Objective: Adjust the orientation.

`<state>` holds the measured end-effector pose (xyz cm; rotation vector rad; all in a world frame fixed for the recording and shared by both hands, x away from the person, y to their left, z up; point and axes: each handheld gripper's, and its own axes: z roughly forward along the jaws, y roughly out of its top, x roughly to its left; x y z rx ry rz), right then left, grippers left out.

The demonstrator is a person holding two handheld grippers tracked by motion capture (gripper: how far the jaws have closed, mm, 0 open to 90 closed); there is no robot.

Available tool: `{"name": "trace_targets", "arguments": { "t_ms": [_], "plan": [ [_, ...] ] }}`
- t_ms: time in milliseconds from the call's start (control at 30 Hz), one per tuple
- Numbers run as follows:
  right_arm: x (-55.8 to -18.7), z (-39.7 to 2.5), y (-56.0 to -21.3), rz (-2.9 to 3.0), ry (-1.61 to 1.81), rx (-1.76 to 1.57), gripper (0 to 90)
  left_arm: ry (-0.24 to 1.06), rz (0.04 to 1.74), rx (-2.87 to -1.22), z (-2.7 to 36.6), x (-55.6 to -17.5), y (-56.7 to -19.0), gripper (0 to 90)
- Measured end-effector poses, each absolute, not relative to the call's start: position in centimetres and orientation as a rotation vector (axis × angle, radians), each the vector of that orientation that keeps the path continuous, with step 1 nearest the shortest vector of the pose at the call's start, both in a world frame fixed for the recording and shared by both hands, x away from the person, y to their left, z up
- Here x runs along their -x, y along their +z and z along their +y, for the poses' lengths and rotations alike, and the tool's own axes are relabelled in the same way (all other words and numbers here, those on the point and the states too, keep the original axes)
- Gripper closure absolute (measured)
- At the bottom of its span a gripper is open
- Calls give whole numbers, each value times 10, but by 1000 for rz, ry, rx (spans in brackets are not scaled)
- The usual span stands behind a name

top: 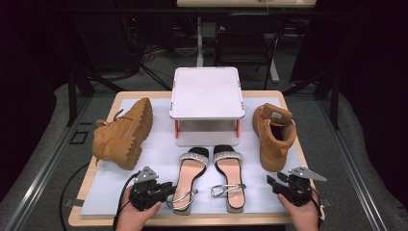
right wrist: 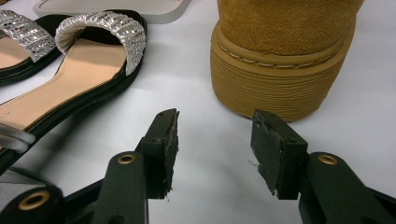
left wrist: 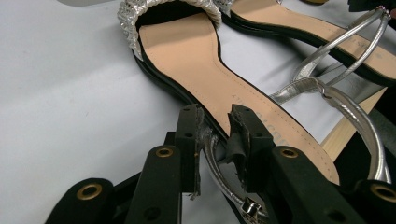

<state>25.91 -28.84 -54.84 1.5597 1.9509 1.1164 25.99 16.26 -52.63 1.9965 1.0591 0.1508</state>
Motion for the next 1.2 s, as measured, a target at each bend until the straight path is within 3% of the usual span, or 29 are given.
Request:
{"name": "trace_targets", "arguments": {
  "t_ms": [333, 833, 1200],
  "plan": [
    [-259, -289, -549, 1942, 1128, -1561, 511, 142, 1076, -2031, 164, -260, -531, 760],
    [-259, -290, -547, 1934, 1136, -1556, 511, 117, 1068, -2022, 164, -261, -531, 871],
    [-258, -291, -547, 1928, 1140, -1560, 511, 148, 1096, -2017, 172, -266, -529, 877]
  ]
}}
